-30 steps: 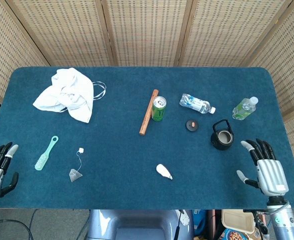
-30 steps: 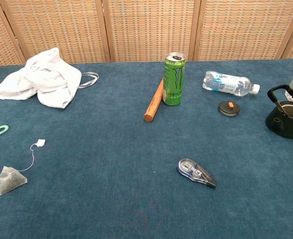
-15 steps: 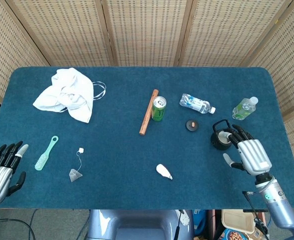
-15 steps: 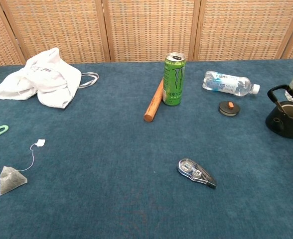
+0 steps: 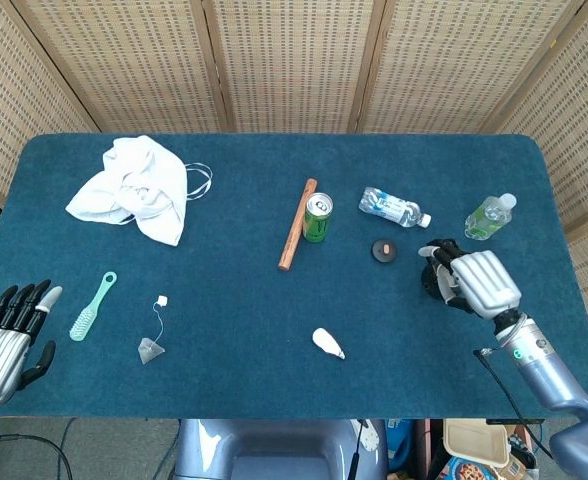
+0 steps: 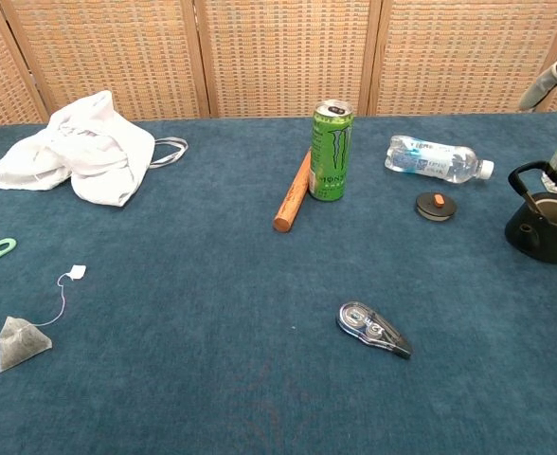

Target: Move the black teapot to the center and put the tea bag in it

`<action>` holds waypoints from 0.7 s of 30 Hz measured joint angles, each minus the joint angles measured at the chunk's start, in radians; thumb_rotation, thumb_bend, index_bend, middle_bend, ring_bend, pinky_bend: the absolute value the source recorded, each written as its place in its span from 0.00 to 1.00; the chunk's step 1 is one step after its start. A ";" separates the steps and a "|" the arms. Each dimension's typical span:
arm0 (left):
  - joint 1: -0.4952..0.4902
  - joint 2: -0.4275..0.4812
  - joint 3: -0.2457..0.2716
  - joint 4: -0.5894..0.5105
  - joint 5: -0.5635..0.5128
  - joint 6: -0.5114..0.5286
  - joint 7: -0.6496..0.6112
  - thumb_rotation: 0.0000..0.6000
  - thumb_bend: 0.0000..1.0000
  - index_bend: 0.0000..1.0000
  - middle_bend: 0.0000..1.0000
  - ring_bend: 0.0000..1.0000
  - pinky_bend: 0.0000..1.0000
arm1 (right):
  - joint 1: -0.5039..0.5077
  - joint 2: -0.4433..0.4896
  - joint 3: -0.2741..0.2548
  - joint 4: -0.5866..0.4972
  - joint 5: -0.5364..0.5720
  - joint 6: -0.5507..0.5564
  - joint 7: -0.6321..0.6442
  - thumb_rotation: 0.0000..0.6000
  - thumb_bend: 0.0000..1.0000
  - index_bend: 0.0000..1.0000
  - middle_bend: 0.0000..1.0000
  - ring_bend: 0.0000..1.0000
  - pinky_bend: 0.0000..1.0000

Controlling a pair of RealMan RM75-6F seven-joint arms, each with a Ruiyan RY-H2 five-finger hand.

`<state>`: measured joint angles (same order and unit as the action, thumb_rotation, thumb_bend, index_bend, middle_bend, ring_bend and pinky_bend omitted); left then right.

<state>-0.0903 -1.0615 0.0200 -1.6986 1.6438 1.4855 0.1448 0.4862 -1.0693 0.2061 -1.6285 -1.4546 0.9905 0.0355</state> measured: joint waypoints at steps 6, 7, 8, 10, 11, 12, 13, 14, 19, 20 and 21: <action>-0.003 0.006 -0.001 -0.010 -0.006 -0.005 0.010 1.00 0.54 0.00 0.00 0.00 0.00 | 0.077 -0.006 0.008 0.066 0.017 -0.096 0.019 1.00 0.85 0.28 0.32 0.57 0.73; -0.004 0.007 -0.002 -0.011 -0.007 -0.005 0.011 1.00 0.54 0.00 0.00 0.00 0.00 | 0.088 -0.008 0.008 0.076 0.018 -0.107 0.024 1.00 0.85 0.28 0.32 0.57 0.73; -0.004 0.008 -0.003 -0.013 -0.008 -0.005 0.013 1.00 0.54 0.00 0.00 0.00 0.00 | 0.097 -0.010 0.008 0.085 0.019 -0.117 0.027 1.00 0.86 0.28 0.32 0.57 0.73; -0.007 0.011 -0.005 -0.017 -0.010 -0.007 0.018 1.00 0.54 0.00 0.00 0.00 0.00 | 0.117 -0.013 0.007 0.103 0.018 -0.140 0.034 1.00 0.86 0.28 0.31 0.57 0.73; -0.008 0.012 -0.005 -0.019 -0.010 -0.008 0.020 1.00 0.54 0.00 0.00 0.00 0.00 | 0.124 -0.014 0.006 0.109 0.019 -0.150 0.036 1.00 0.86 0.28 0.31 0.57 0.73; -0.009 0.013 -0.005 -0.021 -0.010 -0.010 0.022 1.00 0.54 0.00 0.00 0.00 0.00 | 0.135 -0.015 0.005 0.116 0.019 -0.165 0.039 1.00 0.87 0.28 0.31 0.57 0.73; -0.010 0.013 -0.005 -0.022 -0.010 -0.011 0.022 1.00 0.54 0.00 0.00 0.00 0.00 | 0.144 -0.016 0.004 0.121 0.020 -0.178 0.040 1.00 0.87 0.28 0.31 0.57 0.73; -0.010 0.013 -0.005 -0.023 -0.011 -0.012 0.023 1.00 0.54 0.00 0.00 0.00 0.00 | 0.154 -0.016 0.003 0.127 0.021 -0.190 0.041 1.00 0.87 0.28 0.31 0.57 0.73; -0.010 0.013 -0.004 -0.028 -0.018 -0.014 0.028 1.00 0.54 0.00 0.00 0.00 0.00 | 0.208 -0.021 -0.006 0.157 0.031 -0.259 0.037 1.00 0.88 0.28 0.31 0.58 0.73; -0.009 0.013 -0.004 -0.029 -0.019 -0.013 0.029 1.00 0.54 0.00 0.00 0.00 0.00 | 0.216 -0.023 -0.009 0.161 0.033 -0.270 0.034 1.00 0.88 0.28 0.32 0.58 0.73; -0.008 0.013 -0.005 -0.029 -0.021 -0.012 0.030 1.00 0.54 0.00 0.00 0.00 0.00 | 0.226 -0.025 -0.013 0.168 0.036 -0.284 0.030 1.00 0.88 0.29 0.32 0.58 0.74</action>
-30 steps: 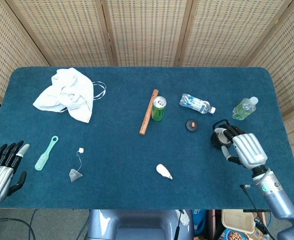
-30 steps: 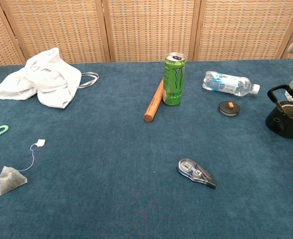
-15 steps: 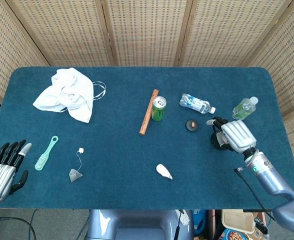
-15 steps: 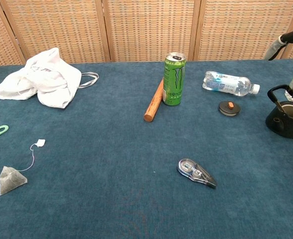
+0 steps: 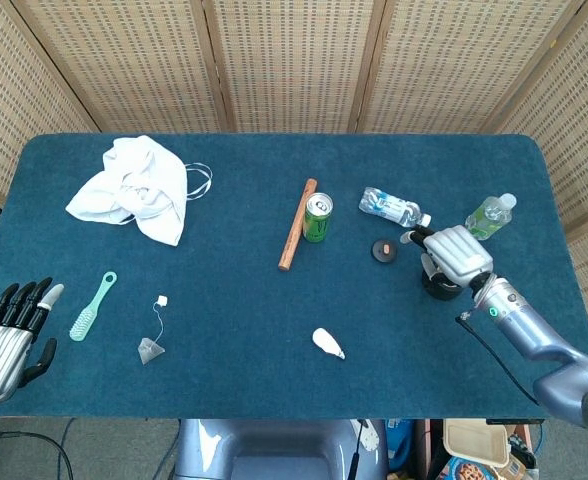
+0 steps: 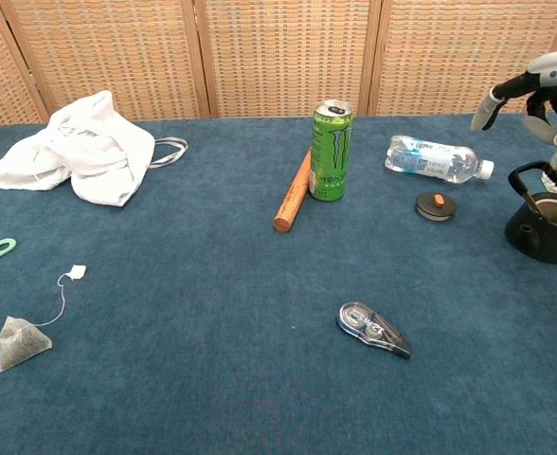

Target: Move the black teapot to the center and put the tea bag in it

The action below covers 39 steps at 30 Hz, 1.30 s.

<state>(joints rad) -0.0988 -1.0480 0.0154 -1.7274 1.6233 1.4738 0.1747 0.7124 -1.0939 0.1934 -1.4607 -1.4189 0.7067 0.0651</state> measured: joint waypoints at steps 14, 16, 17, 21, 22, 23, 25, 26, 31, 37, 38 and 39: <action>0.005 -0.005 0.006 0.006 -0.009 -0.001 -0.005 1.00 0.54 0.00 0.00 0.00 0.00 | 0.068 -0.043 -0.041 0.067 0.064 -0.086 -0.090 1.00 0.89 0.31 0.34 0.59 0.75; 0.005 -0.005 0.006 0.007 -0.010 -0.001 -0.006 1.00 0.54 0.00 0.00 0.00 0.00 | 0.073 -0.050 -0.044 0.076 0.073 -0.092 -0.099 1.00 0.89 0.31 0.34 0.59 0.75; 0.006 -0.006 0.007 0.008 -0.011 -0.001 -0.006 1.00 0.54 0.00 0.00 0.00 0.00 | 0.075 -0.052 -0.045 0.080 0.076 -0.094 -0.101 1.00 0.89 0.31 0.34 0.59 0.75; 0.005 -0.008 0.007 0.011 -0.013 -0.004 -0.007 1.00 0.54 0.00 0.00 0.00 0.00 | 0.086 -0.071 -0.054 0.111 0.100 -0.111 -0.126 1.00 0.89 0.31 0.34 0.59 0.75; 0.005 -0.008 0.007 0.011 -0.014 -0.004 -0.007 1.00 0.54 0.00 0.00 0.00 0.00 | 0.088 -0.075 -0.056 0.118 0.105 -0.115 -0.132 1.00 0.89 0.31 0.34 0.59 0.75; 0.005 -0.008 0.007 0.011 -0.015 -0.004 -0.007 1.00 0.54 0.00 0.00 0.00 0.00 | 0.091 -0.079 -0.059 0.124 0.109 -0.119 -0.137 1.00 0.89 0.31 0.34 0.59 0.75; 0.005 -0.009 0.007 0.012 -0.016 -0.005 -0.007 1.00 0.54 0.00 0.00 0.00 0.00 | 0.097 -0.087 -0.064 0.139 0.118 -0.126 -0.147 1.00 0.89 0.32 0.34 0.59 0.75; 0.004 -0.010 0.007 0.012 -0.016 -0.006 -0.007 1.00 0.54 0.00 0.00 0.00 0.00 | 0.099 -0.090 -0.066 0.145 0.124 -0.130 -0.151 1.00 0.89 0.32 0.34 0.59 0.75; 0.003 -0.012 0.008 0.013 -0.018 -0.011 -0.007 1.00 0.54 0.00 0.00 0.00 0.00 | 0.108 -0.108 -0.077 0.177 0.145 -0.139 -0.173 1.00 0.89 0.32 0.34 0.59 0.75; 0.000 -0.014 0.009 0.016 -0.023 -0.019 -0.014 1.00 0.54 0.00 0.00 0.00 0.00 | 0.119 -0.134 -0.093 0.227 0.182 -0.158 -0.211 1.00 0.89 0.33 0.35 0.59 0.75; 0.000 -0.014 0.010 0.016 -0.023 -0.020 -0.015 1.00 0.54 0.00 0.00 0.00 0.00 | 0.120 -0.137 -0.095 0.232 0.185 -0.161 -0.216 1.00 0.89 0.34 0.35 0.59 0.75; -0.001 -0.014 0.010 0.016 -0.023 -0.021 -0.016 1.00 0.54 0.00 0.00 0.00 0.00 | 0.122 -0.141 -0.098 0.238 0.190 -0.163 -0.223 1.00 0.89 0.34 0.36 0.59 0.75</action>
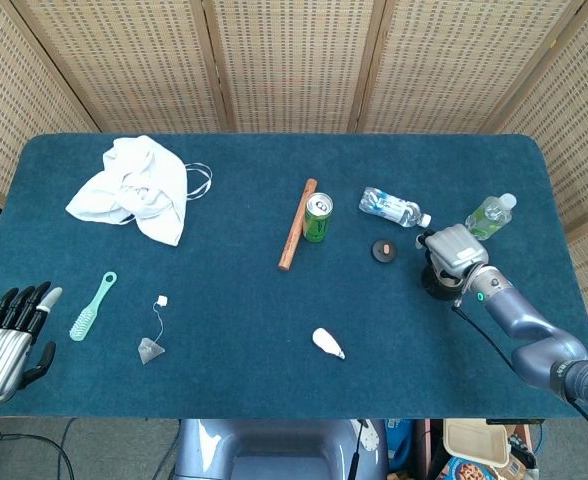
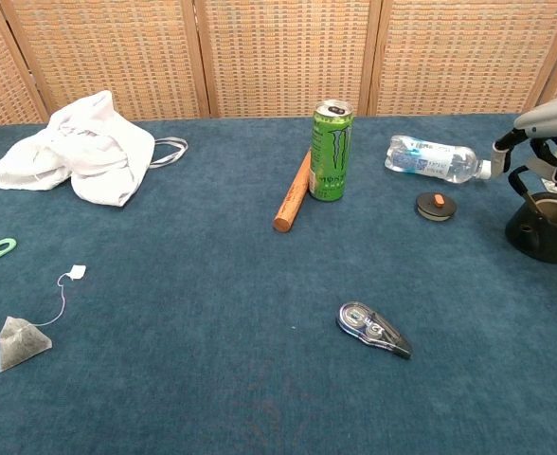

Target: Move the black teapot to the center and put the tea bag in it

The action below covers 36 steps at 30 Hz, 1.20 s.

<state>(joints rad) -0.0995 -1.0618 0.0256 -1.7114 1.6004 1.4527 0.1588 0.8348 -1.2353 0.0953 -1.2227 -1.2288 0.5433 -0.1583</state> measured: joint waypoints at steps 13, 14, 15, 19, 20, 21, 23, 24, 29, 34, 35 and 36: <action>-0.003 0.001 0.000 0.001 0.001 -0.001 -0.006 1.00 0.54 0.00 0.00 0.00 0.00 | 0.009 -0.013 -0.018 0.035 0.034 0.011 -0.048 1.00 0.89 0.41 0.42 0.61 0.75; -0.003 0.001 0.000 0.001 0.001 -0.001 -0.006 1.00 0.54 0.00 0.00 0.00 0.00 | 0.008 -0.011 -0.018 0.033 0.034 0.014 -0.050 1.00 0.89 0.42 0.43 0.61 0.75; -0.004 0.001 0.000 0.001 0.002 -0.001 -0.007 1.00 0.54 0.00 0.00 0.00 0.00 | 0.008 -0.007 -0.018 0.031 0.035 0.017 -0.052 1.00 0.89 0.42 0.43 0.61 0.75; -0.005 0.001 0.001 0.001 0.003 -0.002 -0.008 1.00 0.54 0.00 0.00 0.00 0.00 | 0.007 0.005 -0.020 0.019 0.038 0.022 -0.058 1.00 0.89 0.44 0.46 0.61 0.76; -0.005 0.001 0.001 0.001 0.004 -0.003 -0.008 1.00 0.54 0.00 0.00 0.00 0.00 | 0.007 0.008 -0.021 0.017 0.039 0.022 -0.059 1.00 0.89 0.45 0.46 0.62 0.76; -0.006 0.001 0.002 0.000 0.004 -0.004 -0.009 1.00 0.54 0.00 0.00 0.00 0.00 | 0.006 0.012 -0.021 0.013 0.040 0.024 -0.059 1.00 0.89 0.45 0.46 0.62 0.76; -0.006 0.001 0.001 0.000 0.006 -0.003 -0.010 1.00 0.54 0.00 0.00 0.00 0.00 | 0.005 0.019 -0.021 0.005 0.042 0.028 -0.059 1.00 0.89 0.46 0.47 0.62 0.76; -0.007 0.001 0.001 0.000 0.007 -0.002 -0.010 1.00 0.54 0.00 0.00 0.00 0.00 | 0.003 0.026 -0.021 -0.003 0.042 0.033 -0.059 1.00 0.89 0.46 0.48 0.62 0.76; -0.010 0.001 -0.001 -0.002 0.011 -0.002 -0.012 1.00 0.54 0.00 0.00 0.00 0.00 | -0.007 0.059 -0.023 -0.047 0.043 0.050 -0.062 1.00 0.89 0.48 0.49 0.62 0.76; -0.014 0.001 0.000 -0.003 0.013 -0.006 -0.014 1.00 0.54 0.00 0.00 0.00 0.00 | -0.020 0.088 -0.033 -0.093 0.047 0.062 -0.068 1.00 0.89 0.48 0.49 0.62 0.76; -0.015 0.001 -0.001 -0.003 0.013 -0.006 -0.014 1.00 0.54 0.00 0.00 0.00 0.00 | -0.023 0.091 -0.035 -0.101 0.047 0.064 -0.068 1.00 0.89 0.48 0.49 0.62 0.76; -0.015 0.002 -0.001 -0.003 0.013 -0.007 -0.014 1.00 0.54 0.00 0.00 0.00 0.00 | -0.026 0.096 -0.038 -0.111 0.047 0.067 -0.068 1.00 0.89 0.48 0.49 0.62 0.76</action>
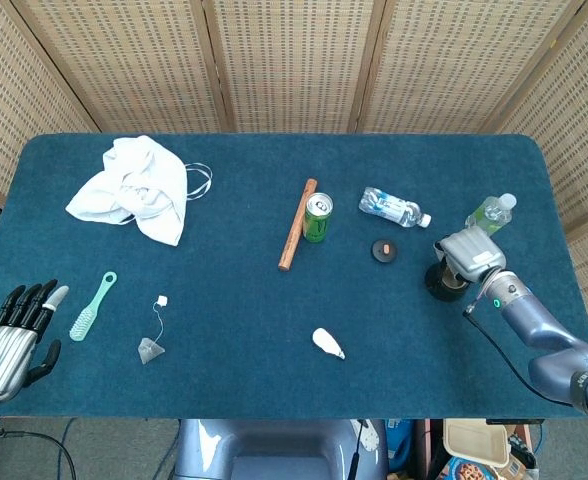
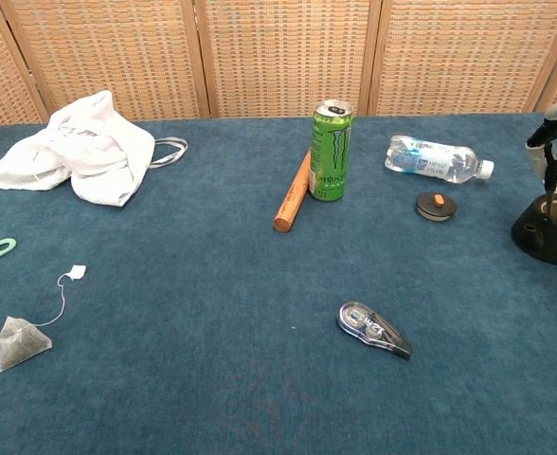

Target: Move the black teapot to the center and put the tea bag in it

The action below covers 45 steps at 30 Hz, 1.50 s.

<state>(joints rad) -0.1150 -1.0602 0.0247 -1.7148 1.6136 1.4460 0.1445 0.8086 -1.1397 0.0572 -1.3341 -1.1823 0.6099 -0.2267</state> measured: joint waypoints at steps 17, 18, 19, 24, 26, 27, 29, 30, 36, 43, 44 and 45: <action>-0.001 -0.002 0.004 0.002 0.003 0.000 -0.005 1.00 0.54 0.00 0.00 0.00 0.00 | -0.034 0.032 -0.044 -0.071 -0.037 0.019 -0.008 0.97 0.89 0.49 0.50 0.62 0.76; -0.001 -0.003 0.004 0.003 0.003 0.001 -0.007 1.00 0.54 0.00 0.00 0.00 0.00 | -0.034 0.034 -0.046 -0.070 -0.037 0.017 -0.010 0.97 0.89 0.49 0.50 0.62 0.76; -0.001 -0.003 0.003 0.004 0.003 0.001 -0.007 1.00 0.54 0.00 0.00 0.00 0.00 | -0.034 0.036 -0.047 -0.070 -0.038 0.016 -0.012 0.97 0.89 0.50 0.50 0.62 0.76; -0.004 -0.005 0.003 0.004 0.004 0.000 -0.007 1.00 0.54 0.00 0.00 0.00 0.00 | -0.035 0.045 -0.048 -0.076 -0.038 0.022 -0.023 0.97 0.89 0.51 0.52 0.62 0.76; -0.005 -0.006 0.002 0.004 0.005 -0.001 -0.007 1.00 0.54 0.00 0.00 0.00 0.00 | -0.036 0.048 -0.049 -0.078 -0.039 0.025 -0.028 0.97 0.89 0.52 0.53 0.62 0.76; -0.005 -0.006 0.002 0.003 0.006 -0.001 -0.007 1.00 0.54 0.00 0.00 0.00 0.00 | -0.036 0.051 -0.049 -0.079 -0.039 0.025 -0.031 0.97 0.89 0.53 0.53 0.62 0.76; -0.006 -0.006 0.002 0.003 0.006 0.000 -0.006 1.00 0.54 0.00 0.00 0.00 0.00 | -0.035 0.054 -0.049 -0.081 -0.037 0.026 -0.035 0.97 0.89 0.54 0.54 0.62 0.76; -0.006 -0.007 0.001 0.003 0.007 0.001 -0.006 1.00 0.54 0.00 0.00 0.00 0.00 | -0.035 0.055 -0.049 -0.083 -0.035 0.026 -0.037 0.97 0.89 0.54 0.55 0.62 0.76; -0.005 -0.004 0.002 0.001 0.007 0.004 -0.006 1.00 0.54 0.00 0.00 0.00 0.00 | -0.034 0.058 -0.046 -0.081 -0.031 0.026 -0.042 1.00 0.89 0.56 0.57 0.62 0.76; -0.005 -0.005 0.002 0.003 0.007 0.003 -0.008 1.00 0.54 0.00 0.00 0.00 0.00 | -0.029 0.060 -0.041 -0.075 -0.025 0.023 -0.044 1.00 0.89 0.60 0.60 0.63 0.76; -0.005 -0.005 0.002 0.003 0.006 0.003 -0.009 1.00 0.54 0.00 0.00 0.00 0.00 | -0.028 0.058 -0.041 -0.074 -0.024 0.023 -0.045 1.00 0.89 0.60 0.61 0.63 0.76; -0.005 -0.006 0.002 0.004 0.006 0.003 -0.010 1.00 0.54 0.00 0.00 0.00 0.00 | -0.028 0.057 -0.041 -0.073 -0.024 0.022 -0.046 1.00 0.89 0.61 0.61 0.63 0.76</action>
<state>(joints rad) -0.1204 -1.0658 0.0266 -1.7110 1.6192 1.4494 0.1349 0.7808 -1.0829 0.0158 -1.4068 -1.2058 0.6315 -0.2732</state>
